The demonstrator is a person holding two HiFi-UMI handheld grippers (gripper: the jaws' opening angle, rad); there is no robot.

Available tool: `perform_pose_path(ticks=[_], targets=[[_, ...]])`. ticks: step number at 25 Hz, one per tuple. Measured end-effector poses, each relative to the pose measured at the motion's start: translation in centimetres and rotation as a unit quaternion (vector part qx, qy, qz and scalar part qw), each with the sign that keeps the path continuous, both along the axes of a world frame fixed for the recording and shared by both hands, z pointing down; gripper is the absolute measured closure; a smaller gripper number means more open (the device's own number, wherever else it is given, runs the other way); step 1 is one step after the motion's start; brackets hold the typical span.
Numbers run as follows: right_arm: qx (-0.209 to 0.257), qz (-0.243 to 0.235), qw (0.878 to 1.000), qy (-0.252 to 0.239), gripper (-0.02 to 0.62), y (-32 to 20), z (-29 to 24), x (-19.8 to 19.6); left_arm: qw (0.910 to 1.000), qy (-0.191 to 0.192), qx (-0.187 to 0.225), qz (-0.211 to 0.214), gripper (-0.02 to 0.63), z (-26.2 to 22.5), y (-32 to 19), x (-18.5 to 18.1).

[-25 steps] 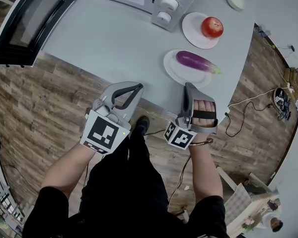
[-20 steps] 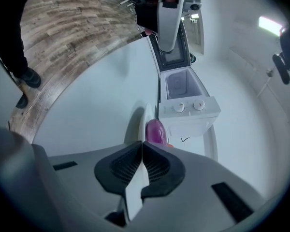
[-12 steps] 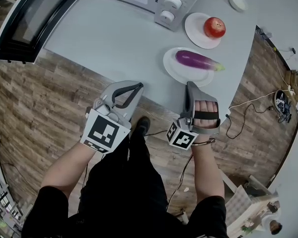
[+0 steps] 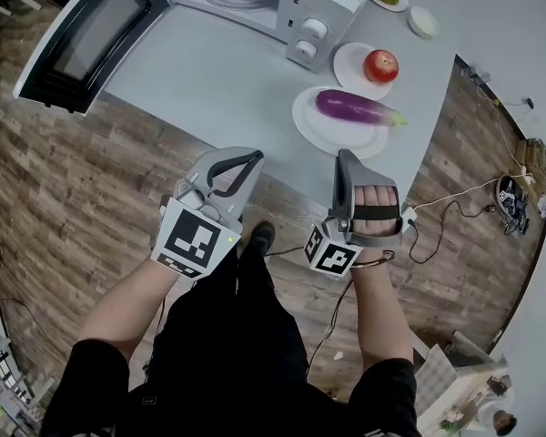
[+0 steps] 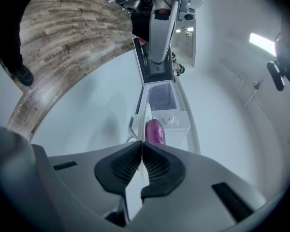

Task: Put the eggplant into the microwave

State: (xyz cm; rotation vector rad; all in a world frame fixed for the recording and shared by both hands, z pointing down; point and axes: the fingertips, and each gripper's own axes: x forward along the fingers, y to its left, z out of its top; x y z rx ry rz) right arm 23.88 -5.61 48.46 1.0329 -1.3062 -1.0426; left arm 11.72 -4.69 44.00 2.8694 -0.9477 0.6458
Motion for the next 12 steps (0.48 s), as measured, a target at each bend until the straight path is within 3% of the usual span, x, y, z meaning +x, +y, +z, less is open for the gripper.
perform_pose_path(ticks=[12], targets=[[0.032,-0.050,0.998,-0.007,0.572,-0.1,-7.6,-3.1,0.9989,0.021,0.022,-0.037,0.597,-6.2,1.1,-2.0]])
